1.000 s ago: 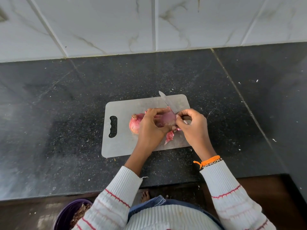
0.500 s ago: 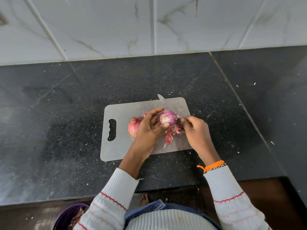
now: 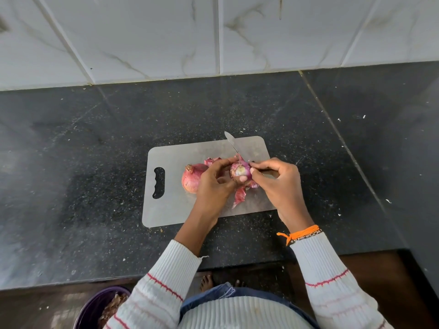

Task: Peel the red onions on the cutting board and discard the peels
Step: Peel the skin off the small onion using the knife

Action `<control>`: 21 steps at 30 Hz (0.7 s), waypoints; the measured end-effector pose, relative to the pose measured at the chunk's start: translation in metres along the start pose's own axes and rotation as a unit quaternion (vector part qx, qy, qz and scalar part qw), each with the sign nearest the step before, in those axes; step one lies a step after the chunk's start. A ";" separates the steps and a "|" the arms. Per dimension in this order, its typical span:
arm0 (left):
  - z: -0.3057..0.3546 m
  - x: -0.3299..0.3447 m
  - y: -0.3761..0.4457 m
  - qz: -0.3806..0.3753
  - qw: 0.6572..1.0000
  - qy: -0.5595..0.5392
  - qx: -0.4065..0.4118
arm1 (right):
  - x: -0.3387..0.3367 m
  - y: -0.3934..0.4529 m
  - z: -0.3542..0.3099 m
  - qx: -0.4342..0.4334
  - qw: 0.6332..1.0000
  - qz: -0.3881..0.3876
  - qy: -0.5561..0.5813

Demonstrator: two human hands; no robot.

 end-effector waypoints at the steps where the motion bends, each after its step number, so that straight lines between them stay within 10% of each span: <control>1: 0.001 0.000 0.000 0.000 1.000 0.009 0.003 | 0.001 0.000 0.001 0.003 1.000 -0.004 0.002; 21: 0.018 0.001 -0.004 0.022 0.996 0.048 0.067 | 0.006 -0.004 0.008 0.062 0.990 -0.004 0.129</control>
Point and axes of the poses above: each hand's wrist, its own y-axis towards the middle knuckle, its own x-axis out of the palm, z = x × y, the point moved 7 cm from there along y, towards the middle knuckle, and after that the axes turned 14 degrees about -y, right-handed, at the moved point
